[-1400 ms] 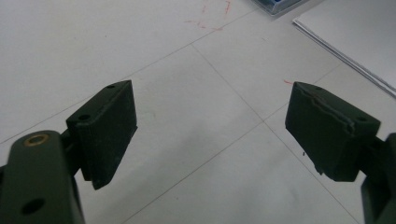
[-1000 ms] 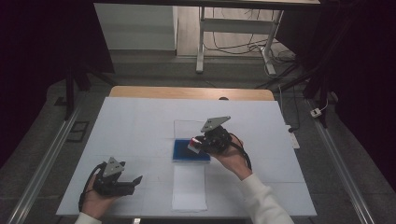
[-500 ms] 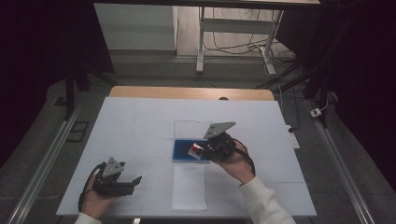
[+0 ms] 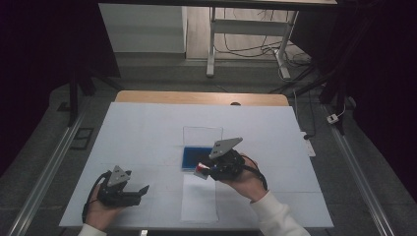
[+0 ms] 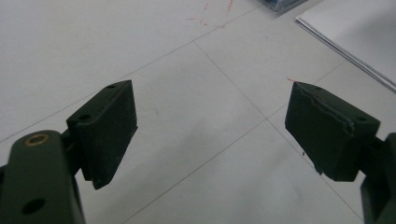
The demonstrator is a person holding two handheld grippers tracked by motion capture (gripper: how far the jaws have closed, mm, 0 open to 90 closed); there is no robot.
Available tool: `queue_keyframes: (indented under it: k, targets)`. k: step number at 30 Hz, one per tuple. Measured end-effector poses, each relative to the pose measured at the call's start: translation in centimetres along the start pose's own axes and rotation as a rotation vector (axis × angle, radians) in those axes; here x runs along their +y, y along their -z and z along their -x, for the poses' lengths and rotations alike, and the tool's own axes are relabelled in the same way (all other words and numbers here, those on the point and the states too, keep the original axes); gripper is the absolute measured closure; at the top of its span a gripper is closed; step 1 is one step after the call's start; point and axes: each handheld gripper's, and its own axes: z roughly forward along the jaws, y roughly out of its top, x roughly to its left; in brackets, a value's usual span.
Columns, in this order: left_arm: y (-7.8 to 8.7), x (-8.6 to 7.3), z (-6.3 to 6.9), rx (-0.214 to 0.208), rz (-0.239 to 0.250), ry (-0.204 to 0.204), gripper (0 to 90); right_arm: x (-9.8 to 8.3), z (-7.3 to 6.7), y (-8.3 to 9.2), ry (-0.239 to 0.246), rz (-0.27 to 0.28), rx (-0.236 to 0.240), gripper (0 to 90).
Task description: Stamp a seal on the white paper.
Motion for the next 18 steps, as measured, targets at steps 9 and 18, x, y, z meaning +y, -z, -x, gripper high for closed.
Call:
queue_keyframes:
  k: [9, 18]
  targets:
    - [0.0, 0.0, 0.0, 0.001, -0.001, 0.0, 17.1, -0.3, -1.6, -0.6, 0.042, -0.035, 0.023, 70.3]
    - [0.0, 0.0, 0.0, 0.0, -0.002, 0.001, 17.1, -0.8, -2.3, -1.3, 0.061, -0.083, 0.026, 70.3]
